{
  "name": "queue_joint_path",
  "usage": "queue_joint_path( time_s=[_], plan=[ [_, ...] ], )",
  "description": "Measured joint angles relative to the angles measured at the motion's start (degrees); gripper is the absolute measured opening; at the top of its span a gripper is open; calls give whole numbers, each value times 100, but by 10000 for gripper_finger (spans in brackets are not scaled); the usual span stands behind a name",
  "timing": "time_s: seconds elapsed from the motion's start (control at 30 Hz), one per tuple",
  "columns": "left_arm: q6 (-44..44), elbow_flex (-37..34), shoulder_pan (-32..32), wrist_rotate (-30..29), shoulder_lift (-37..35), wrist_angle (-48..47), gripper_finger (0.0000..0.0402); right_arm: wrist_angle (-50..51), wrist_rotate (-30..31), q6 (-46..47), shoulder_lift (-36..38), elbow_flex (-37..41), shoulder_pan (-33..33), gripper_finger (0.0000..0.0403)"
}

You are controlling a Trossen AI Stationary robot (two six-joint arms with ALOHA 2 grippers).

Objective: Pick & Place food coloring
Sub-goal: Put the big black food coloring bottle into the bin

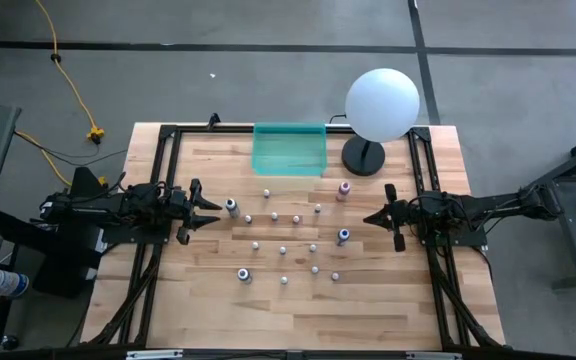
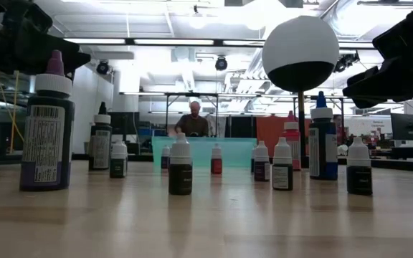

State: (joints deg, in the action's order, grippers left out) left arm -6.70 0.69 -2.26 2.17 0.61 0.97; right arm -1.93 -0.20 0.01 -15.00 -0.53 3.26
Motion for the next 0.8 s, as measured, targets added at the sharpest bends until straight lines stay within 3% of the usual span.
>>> queue_joint_path(
  time_s=[0.37, 0.43, 0.6, 0.8],
  plan=[
    [0, 53, 0, -105, 36, -13, 140, 0, 1, 0, 0, 1, -2, 0],
    [2, 105, 0, -341, 36, -115, 140, 0, 1, 0, 2, 0, 0, 0],
    [0, 720, 1, -1162, 222, -894, 140, 0, 0, 0, 1, 1, 0, 0],
    [0, 1783, 0, -1224, 1113, -1675, 140, 1, 2, 0, 0, 2, 0, 0]
  ],
)
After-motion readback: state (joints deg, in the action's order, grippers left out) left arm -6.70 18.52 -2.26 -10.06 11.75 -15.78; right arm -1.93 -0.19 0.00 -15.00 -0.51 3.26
